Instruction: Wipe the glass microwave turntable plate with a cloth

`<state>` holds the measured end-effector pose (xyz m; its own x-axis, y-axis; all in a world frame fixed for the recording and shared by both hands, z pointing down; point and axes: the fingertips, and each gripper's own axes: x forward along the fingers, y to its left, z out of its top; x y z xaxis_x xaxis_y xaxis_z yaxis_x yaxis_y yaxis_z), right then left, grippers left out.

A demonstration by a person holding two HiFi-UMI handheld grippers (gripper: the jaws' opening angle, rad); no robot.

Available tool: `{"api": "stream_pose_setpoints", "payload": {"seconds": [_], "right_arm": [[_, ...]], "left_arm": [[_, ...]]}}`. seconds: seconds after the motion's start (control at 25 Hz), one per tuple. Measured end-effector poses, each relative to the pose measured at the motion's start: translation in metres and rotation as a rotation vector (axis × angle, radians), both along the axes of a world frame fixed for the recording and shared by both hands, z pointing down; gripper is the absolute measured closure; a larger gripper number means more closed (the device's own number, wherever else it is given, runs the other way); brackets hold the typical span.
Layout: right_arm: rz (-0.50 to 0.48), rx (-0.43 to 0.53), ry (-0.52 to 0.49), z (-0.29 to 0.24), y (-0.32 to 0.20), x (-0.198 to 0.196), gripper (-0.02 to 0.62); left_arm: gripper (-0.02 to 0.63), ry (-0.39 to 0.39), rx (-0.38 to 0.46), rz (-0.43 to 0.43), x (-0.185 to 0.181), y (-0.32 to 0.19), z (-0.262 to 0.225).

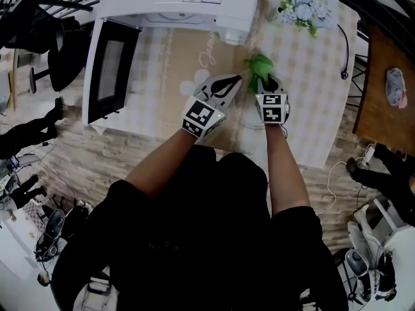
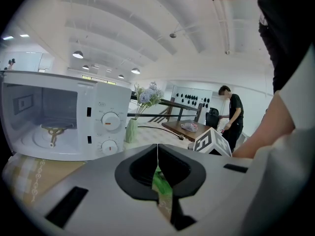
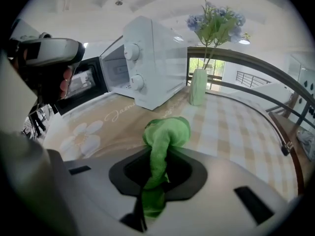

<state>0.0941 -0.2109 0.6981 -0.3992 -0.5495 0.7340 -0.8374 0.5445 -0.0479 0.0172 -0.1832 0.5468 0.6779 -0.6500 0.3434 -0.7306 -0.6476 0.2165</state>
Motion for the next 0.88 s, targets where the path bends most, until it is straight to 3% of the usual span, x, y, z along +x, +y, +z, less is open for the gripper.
{"api": "stream_pose_setpoints", "payload": {"seconds": [0.48, 0.88], "right_arm": [[0.138, 0.006, 0.053, 0.003, 0.011, 0.077, 0.531], [0.233, 0.008, 0.133, -0.006, 0.023, 0.134, 0.532]], "left_arm": [[0.584, 0.002, 0.001, 0.042, 0.022, 0.013, -0.001], [0.584, 0.005, 0.024, 0.033, 0.019, 0.029, -0.011]]}}
